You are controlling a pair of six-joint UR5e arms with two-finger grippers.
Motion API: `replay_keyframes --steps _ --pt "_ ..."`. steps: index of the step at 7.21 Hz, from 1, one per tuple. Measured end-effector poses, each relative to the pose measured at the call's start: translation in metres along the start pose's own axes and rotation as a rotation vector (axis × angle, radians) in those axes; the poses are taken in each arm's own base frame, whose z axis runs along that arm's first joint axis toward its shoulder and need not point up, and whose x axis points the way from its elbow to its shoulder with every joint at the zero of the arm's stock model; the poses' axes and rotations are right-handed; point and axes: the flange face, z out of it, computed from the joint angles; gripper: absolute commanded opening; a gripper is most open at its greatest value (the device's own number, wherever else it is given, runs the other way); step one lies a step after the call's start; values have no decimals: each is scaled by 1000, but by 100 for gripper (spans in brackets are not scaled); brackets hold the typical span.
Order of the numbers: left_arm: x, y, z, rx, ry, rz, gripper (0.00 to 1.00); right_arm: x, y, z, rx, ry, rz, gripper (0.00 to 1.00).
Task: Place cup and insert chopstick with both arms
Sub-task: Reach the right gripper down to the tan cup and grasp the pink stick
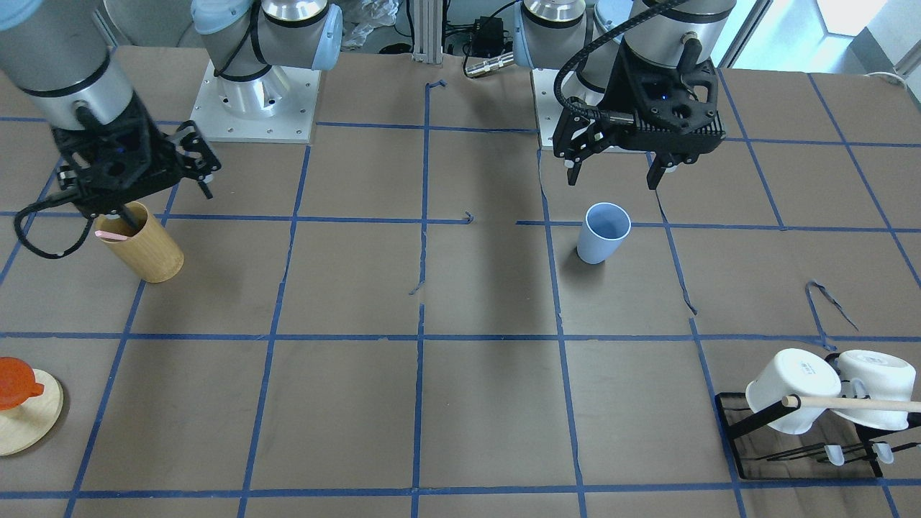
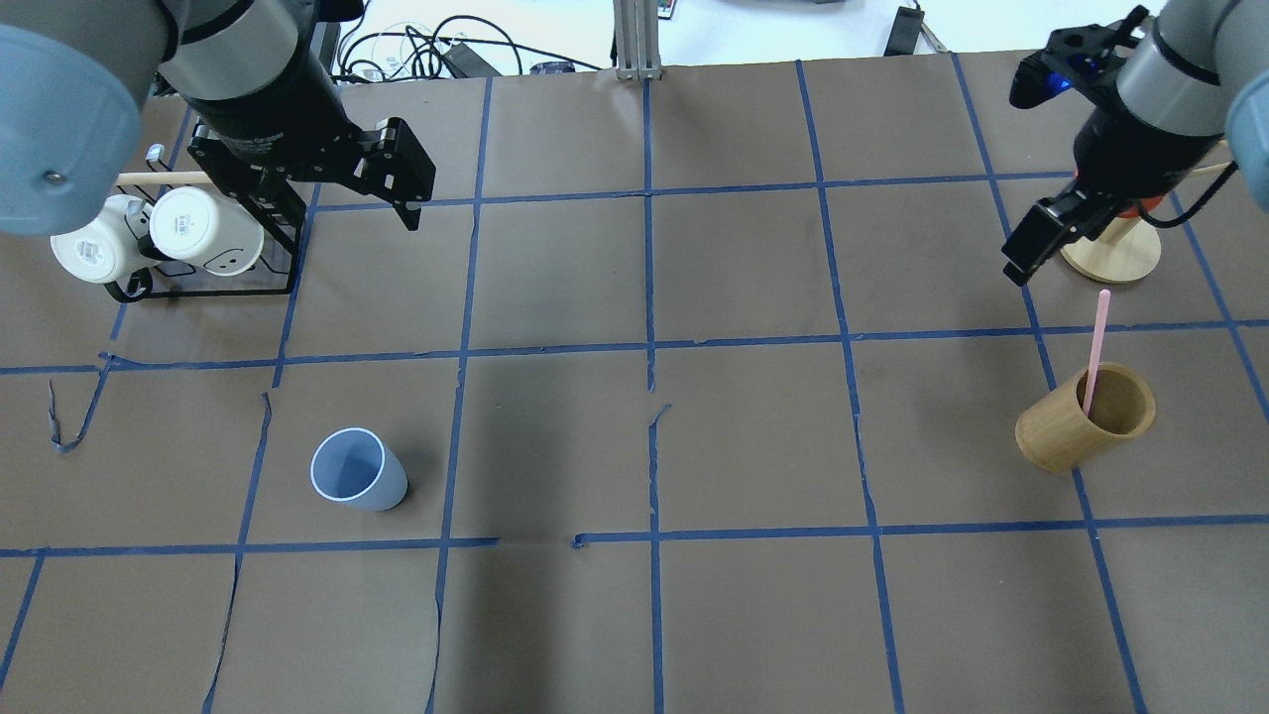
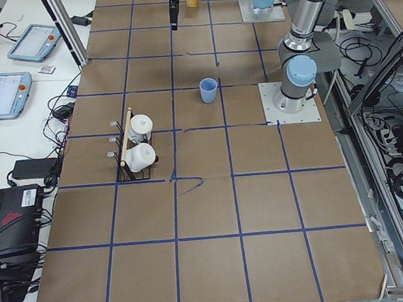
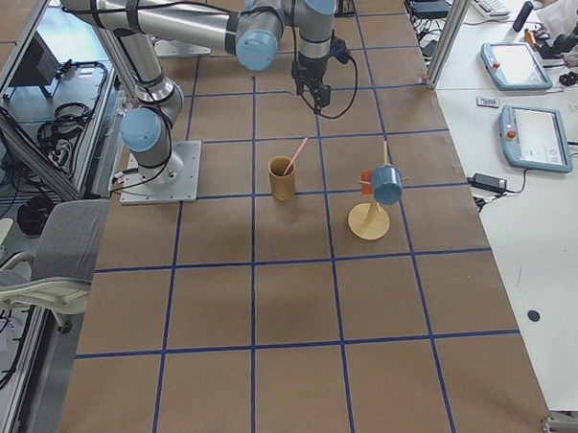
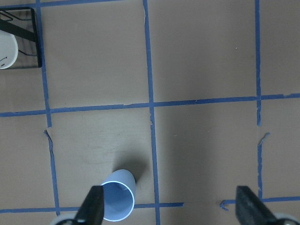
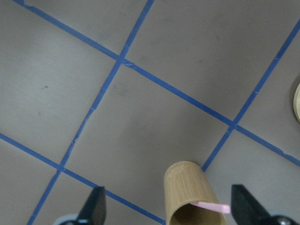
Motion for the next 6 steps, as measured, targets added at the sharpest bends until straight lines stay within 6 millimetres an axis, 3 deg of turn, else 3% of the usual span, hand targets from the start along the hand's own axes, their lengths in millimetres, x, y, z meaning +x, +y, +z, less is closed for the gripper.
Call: replay_keyframes --steps 3,5,6 --pt "0 0 0 0 0 0 100 46 48 38 66 -9 -66 100" --pt "0 0 0 0 0 0 100 53 59 61 112 14 -108 97" --pt "0 0 0 0 0 0 100 52 60 65 129 22 -116 89"
